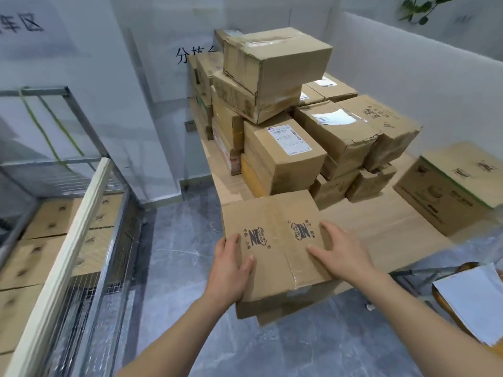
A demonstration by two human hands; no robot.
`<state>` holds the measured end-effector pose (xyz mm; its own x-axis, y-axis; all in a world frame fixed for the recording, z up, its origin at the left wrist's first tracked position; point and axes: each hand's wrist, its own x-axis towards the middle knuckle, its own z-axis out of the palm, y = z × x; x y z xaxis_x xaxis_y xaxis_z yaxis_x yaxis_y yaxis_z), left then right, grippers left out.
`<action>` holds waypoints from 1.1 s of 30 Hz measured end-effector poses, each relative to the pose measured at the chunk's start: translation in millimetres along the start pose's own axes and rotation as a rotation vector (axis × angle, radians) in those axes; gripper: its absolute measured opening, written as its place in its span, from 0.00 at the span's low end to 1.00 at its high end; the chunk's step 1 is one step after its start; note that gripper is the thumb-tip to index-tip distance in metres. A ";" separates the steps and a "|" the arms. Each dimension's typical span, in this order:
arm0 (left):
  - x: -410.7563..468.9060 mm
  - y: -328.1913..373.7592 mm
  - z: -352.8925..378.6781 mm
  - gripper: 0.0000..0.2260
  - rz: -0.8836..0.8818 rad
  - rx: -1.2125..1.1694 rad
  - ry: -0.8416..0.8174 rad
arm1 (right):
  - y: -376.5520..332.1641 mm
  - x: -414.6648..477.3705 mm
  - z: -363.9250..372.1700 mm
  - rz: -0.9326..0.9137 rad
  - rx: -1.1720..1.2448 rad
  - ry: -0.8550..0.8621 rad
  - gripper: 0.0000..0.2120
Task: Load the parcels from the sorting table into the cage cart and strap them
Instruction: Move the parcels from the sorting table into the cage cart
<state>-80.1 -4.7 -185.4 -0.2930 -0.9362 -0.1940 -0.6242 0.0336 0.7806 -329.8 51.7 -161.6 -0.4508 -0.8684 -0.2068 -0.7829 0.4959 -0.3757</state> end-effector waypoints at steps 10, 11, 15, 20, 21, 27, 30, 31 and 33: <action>-20.2 -43.2 -49.0 0.31 -0.104 0.042 0.141 | -52.0 -27.8 39.8 -0.139 0.169 -0.033 0.41; -24.6 -50.5 -59.4 0.31 -0.106 0.050 0.160 | -62.1 -30.5 44.7 -0.159 0.170 -0.028 0.41; -40.6 -79.1 -111.9 0.30 -0.095 0.090 0.273 | -121.1 -43.8 62.0 -0.249 0.229 -0.005 0.41; -59.5 -102.7 -193.5 0.25 -0.033 0.102 0.441 | -215.2 -54.8 67.6 -0.415 0.275 0.072 0.38; -63.1 -107.9 -213.0 0.24 -0.025 0.102 0.479 | -237.8 -57.0 67.3 -0.458 0.280 0.088 0.38; -83.5 -151.3 -328.3 0.30 -0.023 0.132 0.701 | -375.2 -74.6 72.4 -0.685 0.308 0.154 0.36; -100.0 -170.3 -378.4 0.33 -0.056 0.101 0.809 | -434.8 -85.9 83.2 -0.772 0.336 0.185 0.34; -105.8 -175.9 -393.3 0.33 -0.069 0.099 0.840 | -452.3 -89.6 87.7 -0.798 0.348 0.189 0.34; -116.2 -188.5 -420.4 0.33 -0.087 0.118 0.902 | -485.0 -95.9 97.3 -0.845 0.369 0.182 0.32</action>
<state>376.1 -49.3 -60.2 0.4047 -0.8538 0.3275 -0.7019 -0.0605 0.7097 134.9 -106.2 -47.5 0.1205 -0.9095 0.3978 -0.7098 -0.3591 -0.6060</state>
